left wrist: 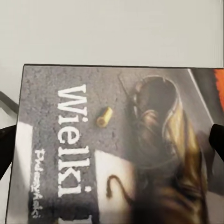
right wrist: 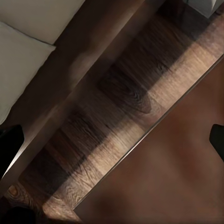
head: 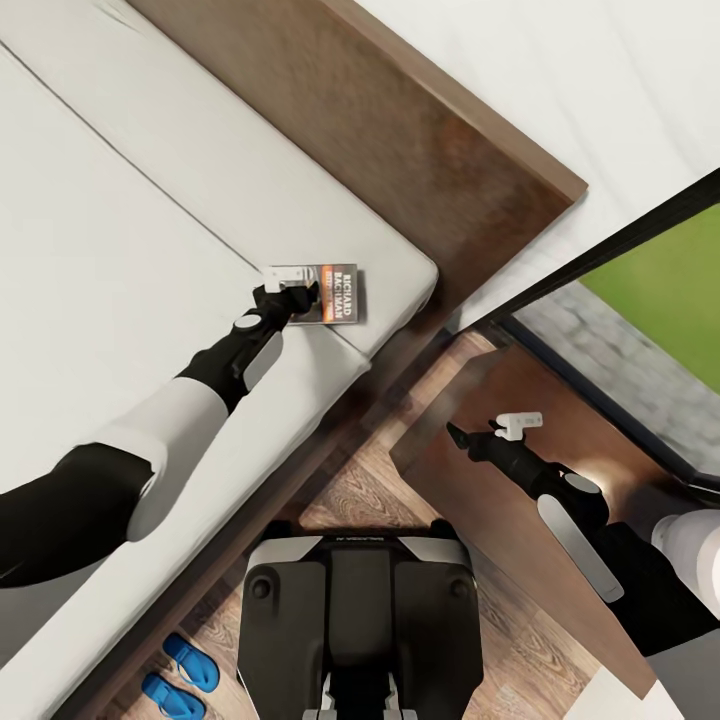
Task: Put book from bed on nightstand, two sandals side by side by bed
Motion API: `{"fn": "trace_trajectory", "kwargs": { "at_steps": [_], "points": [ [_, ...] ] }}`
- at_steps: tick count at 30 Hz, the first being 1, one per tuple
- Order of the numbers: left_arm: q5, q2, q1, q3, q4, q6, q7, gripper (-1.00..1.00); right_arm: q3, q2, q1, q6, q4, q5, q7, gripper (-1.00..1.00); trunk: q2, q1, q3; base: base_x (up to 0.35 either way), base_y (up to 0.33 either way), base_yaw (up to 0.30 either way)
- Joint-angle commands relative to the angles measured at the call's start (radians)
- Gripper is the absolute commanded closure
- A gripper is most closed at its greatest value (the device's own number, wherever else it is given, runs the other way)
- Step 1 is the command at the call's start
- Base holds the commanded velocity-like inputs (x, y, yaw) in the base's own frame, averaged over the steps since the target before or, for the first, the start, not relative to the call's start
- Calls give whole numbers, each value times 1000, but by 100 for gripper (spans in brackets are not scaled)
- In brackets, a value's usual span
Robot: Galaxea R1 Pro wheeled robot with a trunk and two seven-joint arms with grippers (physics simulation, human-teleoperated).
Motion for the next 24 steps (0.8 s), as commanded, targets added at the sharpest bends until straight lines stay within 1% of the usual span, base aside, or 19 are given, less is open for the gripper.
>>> {"fn": "trace_trajectory", "kwargs": {
  "at_steps": [1, 7, 14, 24],
  "points": [
    [15, 0, 0, -12, 69, -3, 5, -100, 1, -1, 0, 3, -1, -6, -2, -100, -1, 1, -1, 0, 0, 0],
    [15, -7, 1, -12, 69, -3, 5, -100, 1, -1, 0, 3, -1, -6, -2, -100, -1, 1, -1, 0, 0, 0],
    [15, -20, 1, -12, 69, -3, 5, -100, 1, -1, 0, 3, -1, -5, -2, -100, -1, 1, -1, 0, 0, 0],
    [14, -23, 1, -12, 69, -3, 5, -100, 1, -1, -1, 3, -1, -5, -1, -100, -1, 1, -1, 0, 0, 0]
  ]
}}
